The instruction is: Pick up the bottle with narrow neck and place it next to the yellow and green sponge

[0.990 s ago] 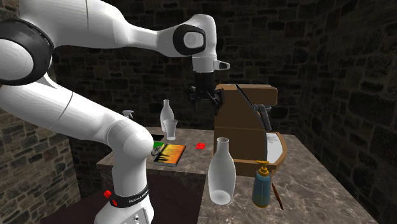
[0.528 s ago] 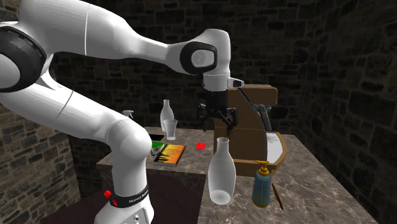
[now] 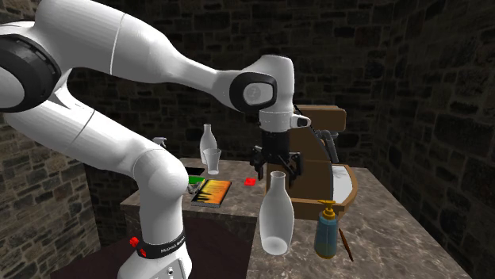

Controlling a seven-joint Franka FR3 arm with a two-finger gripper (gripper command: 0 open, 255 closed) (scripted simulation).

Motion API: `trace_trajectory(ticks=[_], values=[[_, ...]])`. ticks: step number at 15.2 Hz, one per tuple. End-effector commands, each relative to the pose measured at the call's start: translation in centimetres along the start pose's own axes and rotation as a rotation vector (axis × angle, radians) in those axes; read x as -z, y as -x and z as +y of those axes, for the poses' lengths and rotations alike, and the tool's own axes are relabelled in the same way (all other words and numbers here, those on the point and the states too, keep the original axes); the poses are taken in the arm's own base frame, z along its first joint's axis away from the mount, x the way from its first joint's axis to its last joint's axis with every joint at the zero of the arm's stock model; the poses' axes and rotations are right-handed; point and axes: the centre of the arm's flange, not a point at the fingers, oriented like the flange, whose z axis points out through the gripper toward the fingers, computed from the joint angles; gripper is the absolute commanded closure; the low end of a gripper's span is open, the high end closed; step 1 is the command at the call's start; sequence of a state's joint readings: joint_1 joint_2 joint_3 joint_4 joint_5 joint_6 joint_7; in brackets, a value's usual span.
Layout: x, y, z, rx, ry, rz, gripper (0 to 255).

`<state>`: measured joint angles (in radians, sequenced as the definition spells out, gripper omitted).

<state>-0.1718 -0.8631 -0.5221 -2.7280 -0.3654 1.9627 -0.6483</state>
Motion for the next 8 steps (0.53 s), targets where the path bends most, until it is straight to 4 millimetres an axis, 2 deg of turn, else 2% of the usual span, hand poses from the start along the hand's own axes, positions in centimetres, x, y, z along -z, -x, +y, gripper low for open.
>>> trace_trajectory(ticks=[1, 8], values=[[-1.1, 0.01, 0.02, 0.0, 0.0, 0.0, 0], [-1.4, 0.01, 0.02, 0.0, 0.0, 0.0, 0]])
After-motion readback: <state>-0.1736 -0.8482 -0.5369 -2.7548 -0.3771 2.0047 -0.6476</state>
